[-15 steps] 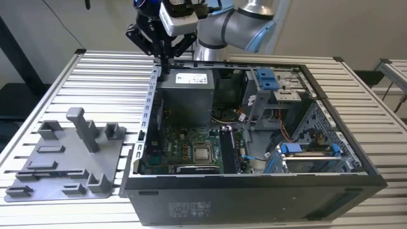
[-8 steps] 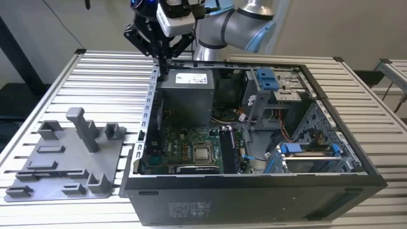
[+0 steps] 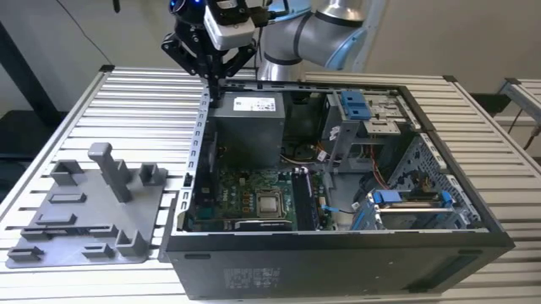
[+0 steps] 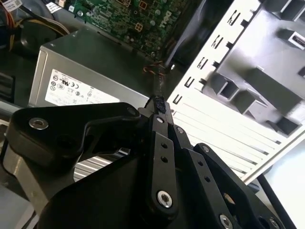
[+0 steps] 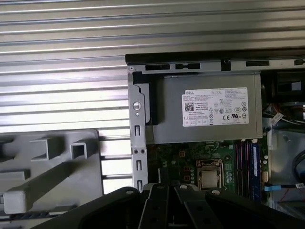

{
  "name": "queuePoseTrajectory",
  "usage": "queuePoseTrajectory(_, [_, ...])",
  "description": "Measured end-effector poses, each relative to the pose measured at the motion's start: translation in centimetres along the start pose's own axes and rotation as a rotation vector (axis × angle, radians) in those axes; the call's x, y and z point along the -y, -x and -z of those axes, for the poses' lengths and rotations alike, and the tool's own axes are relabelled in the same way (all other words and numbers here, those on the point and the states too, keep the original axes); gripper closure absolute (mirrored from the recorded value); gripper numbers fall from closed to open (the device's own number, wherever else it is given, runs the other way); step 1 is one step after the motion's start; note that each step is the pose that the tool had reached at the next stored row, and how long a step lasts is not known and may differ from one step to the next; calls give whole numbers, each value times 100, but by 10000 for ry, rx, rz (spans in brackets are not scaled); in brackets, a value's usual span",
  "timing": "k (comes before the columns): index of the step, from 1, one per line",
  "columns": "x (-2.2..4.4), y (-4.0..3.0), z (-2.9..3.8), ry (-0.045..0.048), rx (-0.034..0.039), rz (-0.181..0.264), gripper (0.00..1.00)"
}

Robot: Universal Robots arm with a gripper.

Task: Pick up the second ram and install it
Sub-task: 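Reach for the second ram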

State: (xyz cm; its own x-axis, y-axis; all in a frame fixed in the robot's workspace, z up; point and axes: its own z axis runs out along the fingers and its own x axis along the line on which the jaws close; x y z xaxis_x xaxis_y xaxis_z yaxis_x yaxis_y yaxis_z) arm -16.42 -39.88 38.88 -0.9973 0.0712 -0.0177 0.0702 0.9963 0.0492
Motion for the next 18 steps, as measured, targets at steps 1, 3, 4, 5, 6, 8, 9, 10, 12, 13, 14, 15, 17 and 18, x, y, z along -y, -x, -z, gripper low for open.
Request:
queuePoseTrajectory(1, [1, -8, 0, -1, -1, 0, 89])
queuePoseTrajectory(3, [2, -24, -3, 0, 0, 0, 89])
queuePoseTrajectory(4, [2, -25, -3, 0, -1, 1, 89])
queuePoseTrajectory(5, [2, -28, -3, 0, 0, 1, 89])
queuePoseTrajectory(6, [2, -31, -4, 0, 0, 1, 89])
queuePoseTrajectory(8, [3, -38, -5, 0, 0, 0, 89])
queuePoseTrajectory(9, [3, -40, -6, 0, 0, 1, 89])
queuePoseTrajectory(10, [3, -42, -6, 0, 0, 1, 89])
queuePoseTrajectory(12, [4, -45, -8, -2, -1, 2, 89])
queuePoseTrajectory(13, [5, -50, -10, 0, 0, 2, 89])
queuePoseTrajectory(14, [5, -54, -12, 0, 0, 8, 89])
queuePoseTrajectory(15, [6, -60, -14, 1, 0, 16, 89])
queuePoseTrajectory(17, [7, -85, -15, 0, -1, 23, 89])
queuePoseTrajectory(18, [8, -91, -17, 2, 0, 24, 89])
